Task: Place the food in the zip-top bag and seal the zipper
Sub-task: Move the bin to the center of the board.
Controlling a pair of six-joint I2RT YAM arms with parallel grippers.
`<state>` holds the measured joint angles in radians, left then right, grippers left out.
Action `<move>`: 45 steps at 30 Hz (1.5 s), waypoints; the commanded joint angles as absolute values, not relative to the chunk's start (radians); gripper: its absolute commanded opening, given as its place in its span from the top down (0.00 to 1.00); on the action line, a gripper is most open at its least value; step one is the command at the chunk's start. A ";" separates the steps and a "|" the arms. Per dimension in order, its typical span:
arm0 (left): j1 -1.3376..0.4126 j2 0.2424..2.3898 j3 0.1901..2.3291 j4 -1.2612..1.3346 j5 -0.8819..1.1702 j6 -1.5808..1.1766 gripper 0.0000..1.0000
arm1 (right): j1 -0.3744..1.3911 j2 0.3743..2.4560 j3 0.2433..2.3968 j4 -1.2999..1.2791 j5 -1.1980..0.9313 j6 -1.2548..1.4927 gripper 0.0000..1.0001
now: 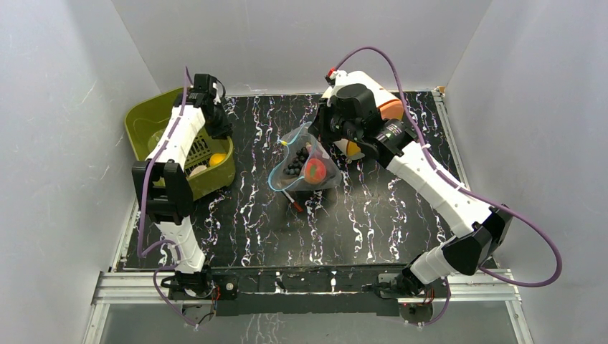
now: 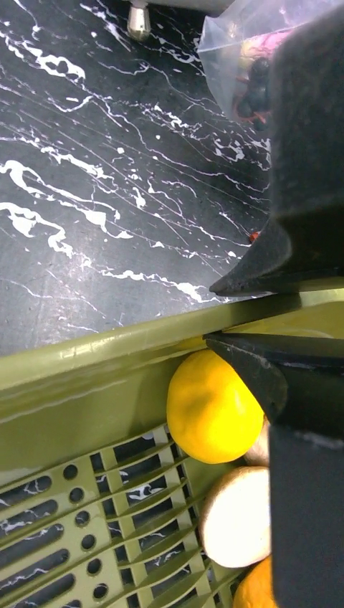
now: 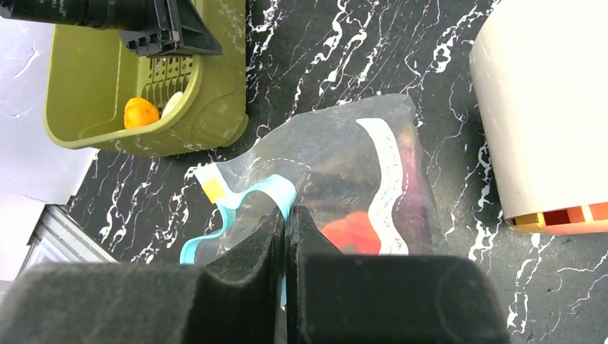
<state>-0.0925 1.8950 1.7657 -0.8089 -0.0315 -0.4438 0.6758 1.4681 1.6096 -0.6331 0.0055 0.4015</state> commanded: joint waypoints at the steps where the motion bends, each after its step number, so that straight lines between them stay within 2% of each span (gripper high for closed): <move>1: -0.089 1.822 1.706 -0.784 0.052 -0.346 0.92 | 0.673 1.460 1.686 -0.554 0.026 0.371 1.00; 12: -0.100 1.623 1.555 -0.861 0.109 -0.022 1.00 | 0.671 1.456 1.694 -0.550 0.033 0.364 1.00; 19: -0.109 1.491 1.436 -0.923 0.245 0.385 1.00 | 0.670 1.447 1.686 -0.538 0.031 0.382 1.00; 23: -0.121 1.482 1.386 -0.942 0.251 0.456 1.00 | 0.671 1.447 1.684 -0.531 0.022 0.395 1.00; 27: -0.152 1.469 1.338 -0.942 0.205 0.524 1.00 | 0.669 1.443 1.690 -0.536 0.024 0.398 1.00; 31: -0.153 1.469 1.334 -0.916 0.051 0.563 1.00 | 0.669 1.438 1.694 -0.544 0.033 0.391 1.00; 33: -0.153 1.471 1.332 -0.891 -0.028 0.562 0.93 | 0.670 1.437 1.697 -0.550 0.035 0.386 1.00; 35: -0.153 1.470 1.338 -0.851 -0.073 0.525 0.75 | 0.670 1.438 1.702 -0.551 0.038 0.383 1.00; 37: -0.154 1.463 1.351 -0.810 -0.097 0.485 0.61 | 0.669 1.439 1.704 -0.554 0.043 0.380 1.00; 41: -0.153 1.445 1.396 -0.756 -0.165 0.336 0.49 | 0.670 1.438 1.702 -0.553 0.047 0.376 1.00; 45: -0.153 1.392 1.406 -0.705 -0.217 0.189 0.29 | 0.668 1.442 1.705 -0.552 0.052 0.370 1.00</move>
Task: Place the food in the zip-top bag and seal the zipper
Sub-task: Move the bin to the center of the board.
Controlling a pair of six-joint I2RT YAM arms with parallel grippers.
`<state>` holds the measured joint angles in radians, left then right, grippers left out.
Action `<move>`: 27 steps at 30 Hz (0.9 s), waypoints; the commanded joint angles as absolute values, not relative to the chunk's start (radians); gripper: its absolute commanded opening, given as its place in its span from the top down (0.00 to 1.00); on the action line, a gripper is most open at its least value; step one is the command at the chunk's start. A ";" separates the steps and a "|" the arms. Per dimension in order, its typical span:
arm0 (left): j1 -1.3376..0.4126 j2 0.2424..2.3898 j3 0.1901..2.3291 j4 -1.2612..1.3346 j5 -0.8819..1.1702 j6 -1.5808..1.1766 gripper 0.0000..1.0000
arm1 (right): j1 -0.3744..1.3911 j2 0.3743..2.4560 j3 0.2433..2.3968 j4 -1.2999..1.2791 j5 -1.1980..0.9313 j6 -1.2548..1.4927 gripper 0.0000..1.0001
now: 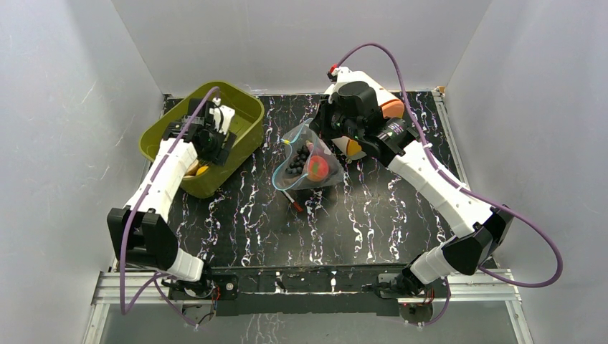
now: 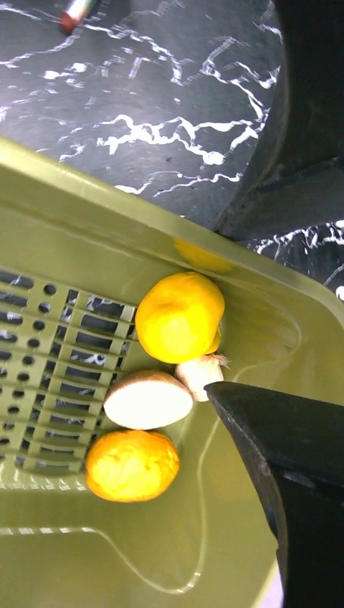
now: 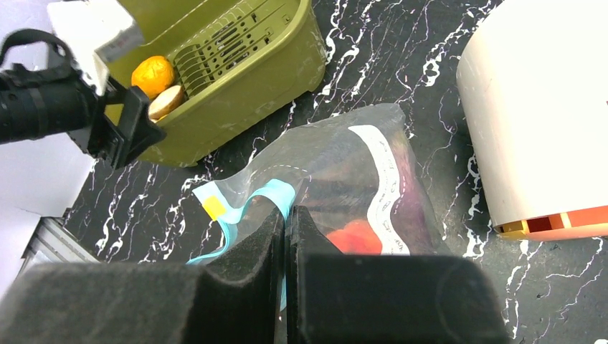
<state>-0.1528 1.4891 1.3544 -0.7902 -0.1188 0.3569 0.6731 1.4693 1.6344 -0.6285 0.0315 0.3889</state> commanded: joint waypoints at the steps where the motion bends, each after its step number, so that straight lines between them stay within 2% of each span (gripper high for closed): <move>1: -0.153 1.379 1.404 -0.695 -0.236 0.166 0.27 | 0.667 1.442 1.705 -0.552 0.053 0.368 1.00; 5: -0.152 1.349 1.405 -0.696 -0.253 0.132 0.20 | 0.668 1.447 1.707 -0.554 0.048 0.368 1.00; 10: -0.151 1.364 1.431 -0.720 -0.305 0.110 0.17 | 0.667 1.448 1.710 -0.558 0.045 0.370 1.00; 27: 0.003 1.658 1.446 -0.504 -0.350 0.286 0.17 | 0.667 1.396 1.653 -0.566 0.042 0.405 1.00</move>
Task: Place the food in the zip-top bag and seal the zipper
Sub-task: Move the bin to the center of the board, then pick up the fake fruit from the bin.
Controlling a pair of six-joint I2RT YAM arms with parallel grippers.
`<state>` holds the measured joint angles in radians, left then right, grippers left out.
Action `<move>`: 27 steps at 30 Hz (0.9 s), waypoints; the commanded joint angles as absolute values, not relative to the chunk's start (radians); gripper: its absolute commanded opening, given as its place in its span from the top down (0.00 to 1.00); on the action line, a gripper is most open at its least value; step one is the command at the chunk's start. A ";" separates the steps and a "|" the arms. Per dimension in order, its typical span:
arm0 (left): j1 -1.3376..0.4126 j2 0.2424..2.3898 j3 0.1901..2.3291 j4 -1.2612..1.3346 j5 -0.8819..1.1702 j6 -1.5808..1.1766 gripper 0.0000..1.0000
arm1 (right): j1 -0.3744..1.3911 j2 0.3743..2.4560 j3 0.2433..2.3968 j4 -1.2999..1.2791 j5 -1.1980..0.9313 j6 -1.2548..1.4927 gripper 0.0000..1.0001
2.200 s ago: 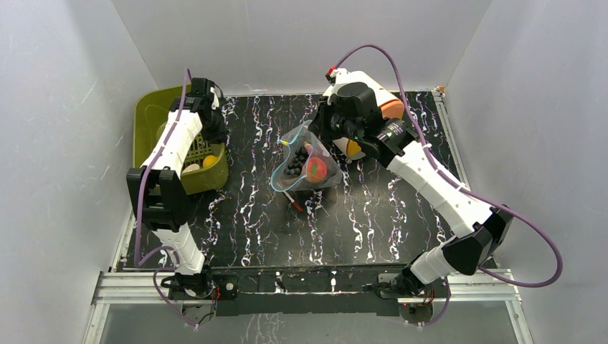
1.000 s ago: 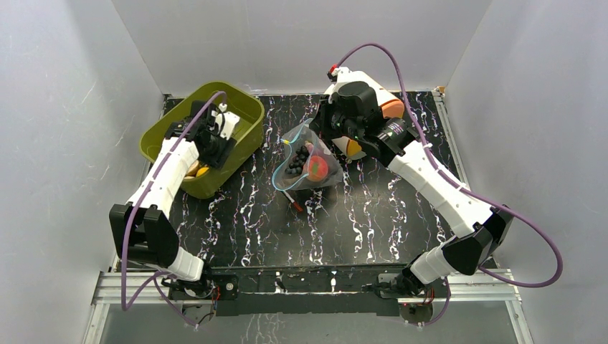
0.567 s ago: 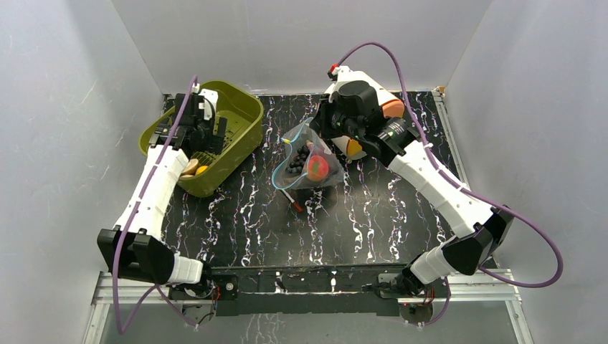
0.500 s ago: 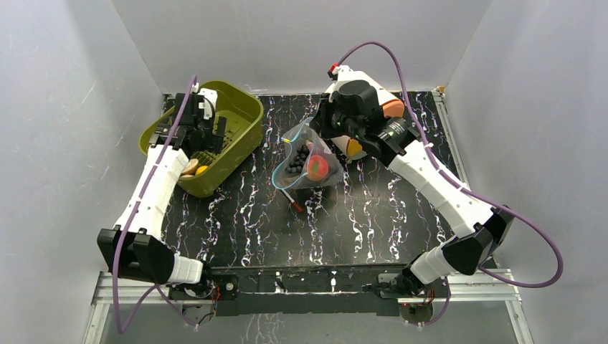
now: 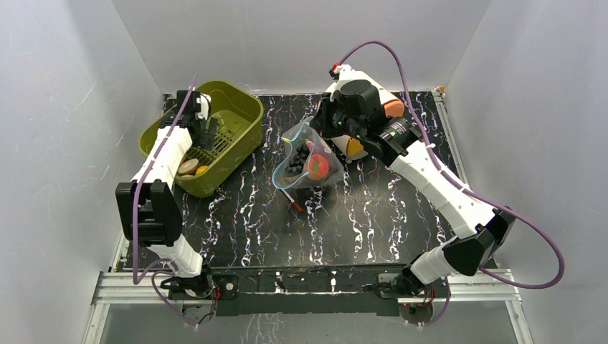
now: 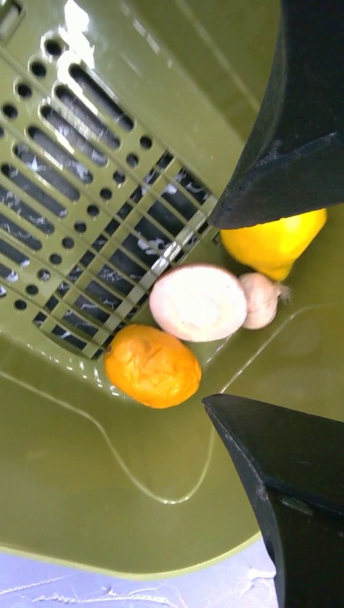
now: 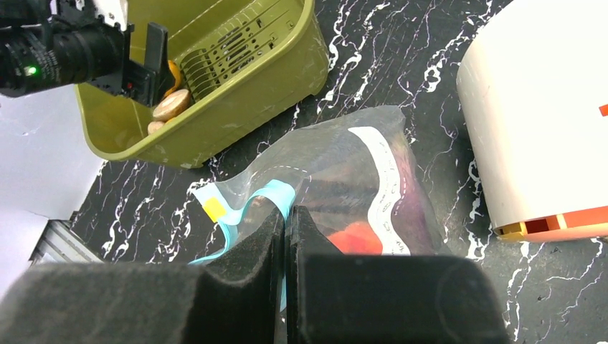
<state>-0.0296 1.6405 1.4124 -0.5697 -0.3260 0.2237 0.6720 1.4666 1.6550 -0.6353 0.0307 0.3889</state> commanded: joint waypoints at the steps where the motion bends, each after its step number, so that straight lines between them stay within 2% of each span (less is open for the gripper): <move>1: 0.011 1.664 1.436 -0.497 -0.352 0.296 0.17 | 0.667 1.389 1.644 -0.564 0.046 0.409 1.00; 7: 0.039 1.722 1.407 -0.469 -0.412 0.344 0.18 | 0.665 1.378 1.651 -0.576 0.094 0.364 1.00; 21: 0.070 1.961 1.530 -0.423 -0.522 0.376 0.20 | 0.654 1.389 1.654 -0.565 0.121 0.335 1.00; 27: 0.092 2.000 1.539 -0.422 -0.546 0.362 0.20 | 0.646 1.390 1.657 -0.577 0.138 0.318 1.00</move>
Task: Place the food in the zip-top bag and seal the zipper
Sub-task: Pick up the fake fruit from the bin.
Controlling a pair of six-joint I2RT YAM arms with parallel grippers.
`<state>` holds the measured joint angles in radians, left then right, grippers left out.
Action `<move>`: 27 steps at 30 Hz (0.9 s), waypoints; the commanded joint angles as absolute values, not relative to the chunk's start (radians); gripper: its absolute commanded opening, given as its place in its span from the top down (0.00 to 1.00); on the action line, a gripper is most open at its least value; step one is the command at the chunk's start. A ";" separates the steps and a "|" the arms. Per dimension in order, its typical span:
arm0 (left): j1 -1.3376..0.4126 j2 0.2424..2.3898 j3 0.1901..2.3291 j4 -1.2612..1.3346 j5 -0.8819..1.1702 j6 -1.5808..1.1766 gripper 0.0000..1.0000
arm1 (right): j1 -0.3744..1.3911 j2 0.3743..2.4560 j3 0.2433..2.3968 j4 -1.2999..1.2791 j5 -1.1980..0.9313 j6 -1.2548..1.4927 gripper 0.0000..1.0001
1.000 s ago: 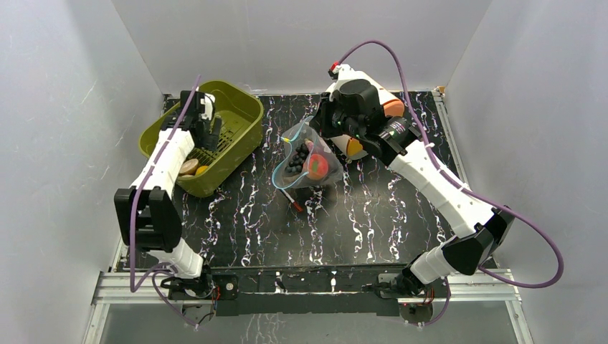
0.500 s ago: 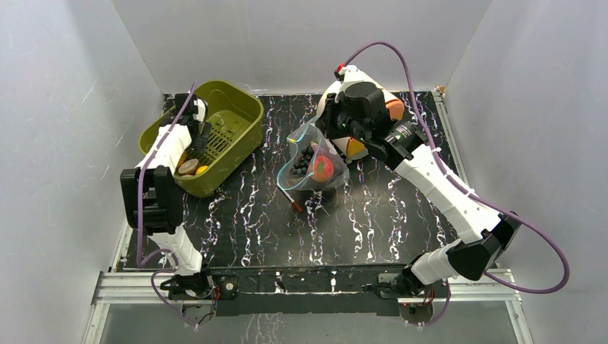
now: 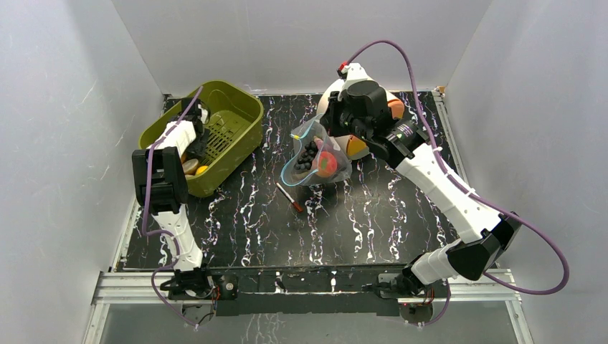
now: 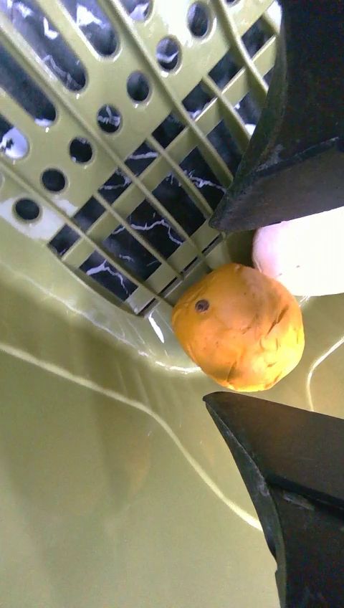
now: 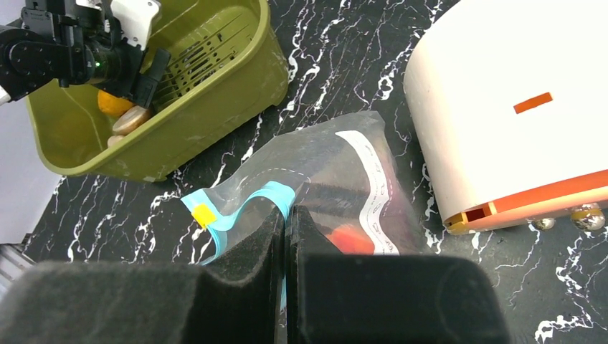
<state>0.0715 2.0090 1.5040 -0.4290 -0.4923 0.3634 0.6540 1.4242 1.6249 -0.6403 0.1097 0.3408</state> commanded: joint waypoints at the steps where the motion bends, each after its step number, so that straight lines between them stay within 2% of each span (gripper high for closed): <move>1: 0.094 2.002 1.536 -0.420 -0.548 0.364 0.20 | 0.643 1.390 1.657 -0.580 0.139 0.316 1.00; 4: 0.099 1.996 1.520 -0.412 -0.554 0.376 0.21 | 0.639 1.387 1.653 -0.580 0.140 0.315 1.00; 19: 0.112 1.984 1.449 -0.415 -0.535 0.369 0.40 | 0.624 1.399 1.654 -0.563 0.130 0.311 1.00; 24: 0.111 1.986 1.479 -0.431 -0.519 0.348 0.55 | 0.623 1.394 1.650 -0.564 0.131 0.312 1.00; 27: 0.112 1.989 1.511 -0.443 -0.528 0.338 0.56 | 0.621 1.392 1.646 -0.559 0.128 0.312 1.00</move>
<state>0.1040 2.0167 1.4620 -0.4034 -0.5346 0.3664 0.6262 1.4242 1.6249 -0.6411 0.1215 0.3187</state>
